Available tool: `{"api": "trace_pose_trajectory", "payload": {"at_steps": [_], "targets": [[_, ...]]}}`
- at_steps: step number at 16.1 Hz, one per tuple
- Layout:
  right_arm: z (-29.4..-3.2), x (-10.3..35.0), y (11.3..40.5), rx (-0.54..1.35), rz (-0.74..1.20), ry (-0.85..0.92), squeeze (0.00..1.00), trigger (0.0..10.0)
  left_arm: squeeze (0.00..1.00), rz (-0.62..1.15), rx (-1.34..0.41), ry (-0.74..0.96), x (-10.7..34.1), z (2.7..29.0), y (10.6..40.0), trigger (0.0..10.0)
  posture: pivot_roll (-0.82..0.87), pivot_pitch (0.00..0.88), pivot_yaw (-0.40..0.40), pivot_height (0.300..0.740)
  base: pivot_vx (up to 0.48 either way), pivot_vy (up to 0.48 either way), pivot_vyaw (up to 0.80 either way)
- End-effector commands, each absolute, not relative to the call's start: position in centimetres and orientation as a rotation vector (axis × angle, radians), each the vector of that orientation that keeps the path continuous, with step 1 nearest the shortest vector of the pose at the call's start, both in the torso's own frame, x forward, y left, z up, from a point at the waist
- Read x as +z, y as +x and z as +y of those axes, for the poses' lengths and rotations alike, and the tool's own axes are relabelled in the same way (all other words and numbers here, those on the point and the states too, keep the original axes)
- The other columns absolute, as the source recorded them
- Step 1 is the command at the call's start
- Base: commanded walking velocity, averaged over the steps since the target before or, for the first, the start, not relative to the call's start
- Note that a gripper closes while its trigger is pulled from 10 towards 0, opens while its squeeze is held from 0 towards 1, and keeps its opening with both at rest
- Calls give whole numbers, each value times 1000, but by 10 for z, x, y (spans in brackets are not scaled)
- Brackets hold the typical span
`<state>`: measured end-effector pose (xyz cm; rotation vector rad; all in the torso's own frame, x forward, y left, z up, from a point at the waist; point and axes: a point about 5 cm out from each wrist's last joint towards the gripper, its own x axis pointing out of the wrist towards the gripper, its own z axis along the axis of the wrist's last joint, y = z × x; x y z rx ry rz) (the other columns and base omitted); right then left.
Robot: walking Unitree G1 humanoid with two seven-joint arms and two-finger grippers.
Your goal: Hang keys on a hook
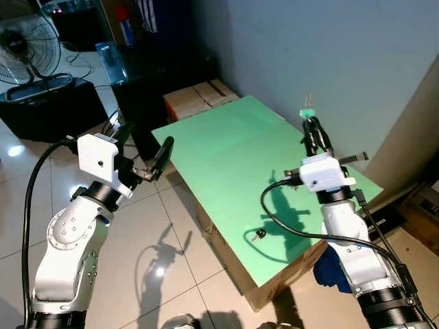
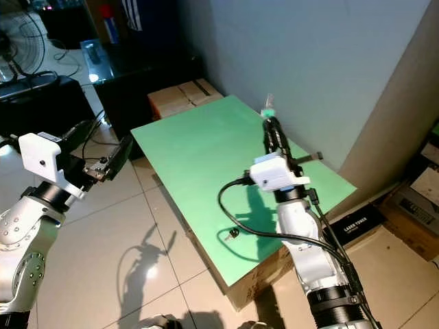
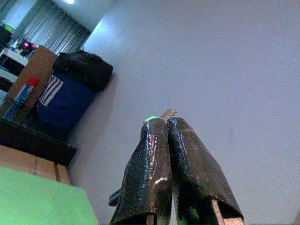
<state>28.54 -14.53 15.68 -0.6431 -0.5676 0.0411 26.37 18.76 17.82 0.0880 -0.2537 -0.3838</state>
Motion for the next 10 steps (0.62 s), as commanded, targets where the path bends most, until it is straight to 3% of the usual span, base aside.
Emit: {"api": "trace_pose_trajectory", "payload": {"at_steps": [1, 10], "targets": [[-143, 156, 283, 21, -564, -702, 0, 0, 0, -269, -418, 85, 181, 181, 263, 10000, 12, 0, 96, 740, 0, 0, 0], [-150, 158, 287, -57, -533, -882, 0, 0, 0, -226, -569, 89, 172, 163, 256, 10000, 7, 0, 107, 740, 0, 0, 0]]}}
